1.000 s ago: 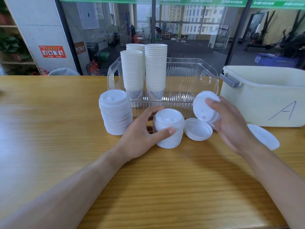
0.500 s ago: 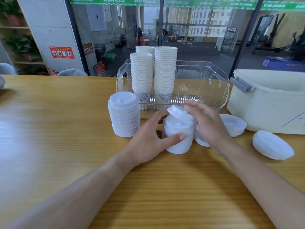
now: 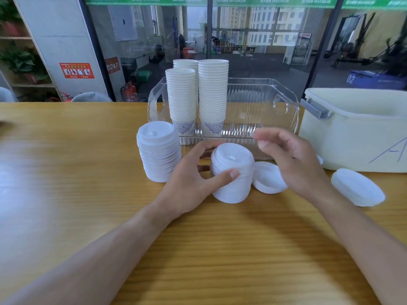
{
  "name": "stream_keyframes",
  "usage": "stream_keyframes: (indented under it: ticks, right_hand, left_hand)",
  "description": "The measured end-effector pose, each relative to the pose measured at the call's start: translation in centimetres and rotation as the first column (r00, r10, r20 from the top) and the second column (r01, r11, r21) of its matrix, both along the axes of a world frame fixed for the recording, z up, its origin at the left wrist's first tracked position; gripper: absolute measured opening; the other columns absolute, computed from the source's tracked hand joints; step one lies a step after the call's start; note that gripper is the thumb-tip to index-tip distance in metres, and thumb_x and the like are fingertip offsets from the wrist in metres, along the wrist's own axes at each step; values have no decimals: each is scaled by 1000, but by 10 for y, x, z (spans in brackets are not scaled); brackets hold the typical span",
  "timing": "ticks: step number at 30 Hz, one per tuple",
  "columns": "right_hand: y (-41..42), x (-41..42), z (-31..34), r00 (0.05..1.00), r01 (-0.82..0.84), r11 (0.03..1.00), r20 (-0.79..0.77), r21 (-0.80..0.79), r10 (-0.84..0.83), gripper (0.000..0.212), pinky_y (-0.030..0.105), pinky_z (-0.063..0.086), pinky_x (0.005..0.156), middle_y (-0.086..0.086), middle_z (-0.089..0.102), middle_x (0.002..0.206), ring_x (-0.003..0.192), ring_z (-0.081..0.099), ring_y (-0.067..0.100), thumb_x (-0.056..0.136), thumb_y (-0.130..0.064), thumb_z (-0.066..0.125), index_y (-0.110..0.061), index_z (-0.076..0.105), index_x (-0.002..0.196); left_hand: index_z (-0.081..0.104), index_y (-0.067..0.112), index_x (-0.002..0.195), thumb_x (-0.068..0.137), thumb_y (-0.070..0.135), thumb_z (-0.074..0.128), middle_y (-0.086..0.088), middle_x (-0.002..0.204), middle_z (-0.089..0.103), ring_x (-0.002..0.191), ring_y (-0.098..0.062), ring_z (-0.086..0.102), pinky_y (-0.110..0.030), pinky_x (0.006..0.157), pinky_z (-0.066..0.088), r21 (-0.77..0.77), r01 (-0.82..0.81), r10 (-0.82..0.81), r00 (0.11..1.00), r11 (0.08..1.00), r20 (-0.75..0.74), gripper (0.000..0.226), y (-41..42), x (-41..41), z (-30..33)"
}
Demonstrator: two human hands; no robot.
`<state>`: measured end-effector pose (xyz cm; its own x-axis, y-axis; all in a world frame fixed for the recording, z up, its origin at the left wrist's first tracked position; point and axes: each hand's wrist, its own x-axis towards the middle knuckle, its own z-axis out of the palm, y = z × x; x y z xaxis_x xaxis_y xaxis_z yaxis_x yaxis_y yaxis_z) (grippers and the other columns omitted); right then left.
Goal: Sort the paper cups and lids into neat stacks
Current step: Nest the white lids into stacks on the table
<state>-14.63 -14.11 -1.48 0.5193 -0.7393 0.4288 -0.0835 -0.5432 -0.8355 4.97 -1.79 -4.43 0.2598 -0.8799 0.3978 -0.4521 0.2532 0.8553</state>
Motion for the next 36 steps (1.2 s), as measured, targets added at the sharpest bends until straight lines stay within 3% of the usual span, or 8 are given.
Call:
stream_keyframes:
  ticks: [3,6,9,13,19,25,31,36]
  right_hand:
    - [-11,-26,-5,943,-31,998,-332,-46,14,40,31,46,109,-24,69,123,120,60,-6,89,-28,77,-40,66,126]
    - [-8,-34,-13,826,-78,992,-564,-99,9,73,30,42,111,-31,54,137,128,48,-10,80,-41,83,-44,48,144]
    - [-5,-30,-17,780,-97,983,-626,-153,-20,84,31,39,107,-27,44,143,134,40,-1,81,-43,81,-47,34,152]
    - [-7,-31,-17,772,-85,973,-631,-214,-72,84,32,30,110,-26,40,147,138,26,2,81,-48,80,-45,35,152]
    - [-7,-27,-18,803,-6,977,-584,-211,-121,91,25,26,106,-23,36,152,140,28,-3,79,-61,78,-38,33,155]
    - [-11,-22,-22,816,51,988,-564,-149,-127,89,41,44,111,-13,52,146,135,48,11,77,-60,81,-35,39,152]
    - [-7,-25,-9,966,181,981,-174,-74,-191,79,18,45,95,-23,59,130,117,57,-7,73,-46,90,-39,51,141]
    - [9,-3,9,995,-60,993,86,101,51,80,28,52,98,-13,71,127,118,65,5,69,-54,81,-31,56,141]
  left_hand:
    - [58,37,129,79,47,82,22,126,66,126,-2,59,-30,98,54,-17,-1,1,1000,1000,-5,56,0,1,-1]
    - [56,37,135,81,48,78,23,131,62,128,2,55,-20,94,52,22,12,-13,999,1000,36,59,0,2,-1]
    - [54,38,138,81,54,75,23,134,62,131,2,54,-14,93,50,35,34,-35,998,999,48,63,0,2,-2]
    - [53,41,137,79,59,71,23,133,63,131,0,54,-17,92,50,46,39,-41,998,998,50,63,1,1,0]
    - [54,41,137,79,61,71,21,133,64,132,-3,55,-26,96,53,46,29,-31,998,999,45,64,0,2,-2]
    - [54,40,137,79,61,71,21,133,64,132,-4,55,-25,95,53,40,37,-39,998,999,42,64,0,1,-3]
    - [54,41,136,79,58,73,25,131,63,129,1,54,-13,89,50,28,35,-36,999,999,40,62,0,1,-2]
    - [46,44,139,84,51,76,26,134,60,132,1,53,-24,104,48,-6,34,-34,998,999,60,63,2,-2,0]
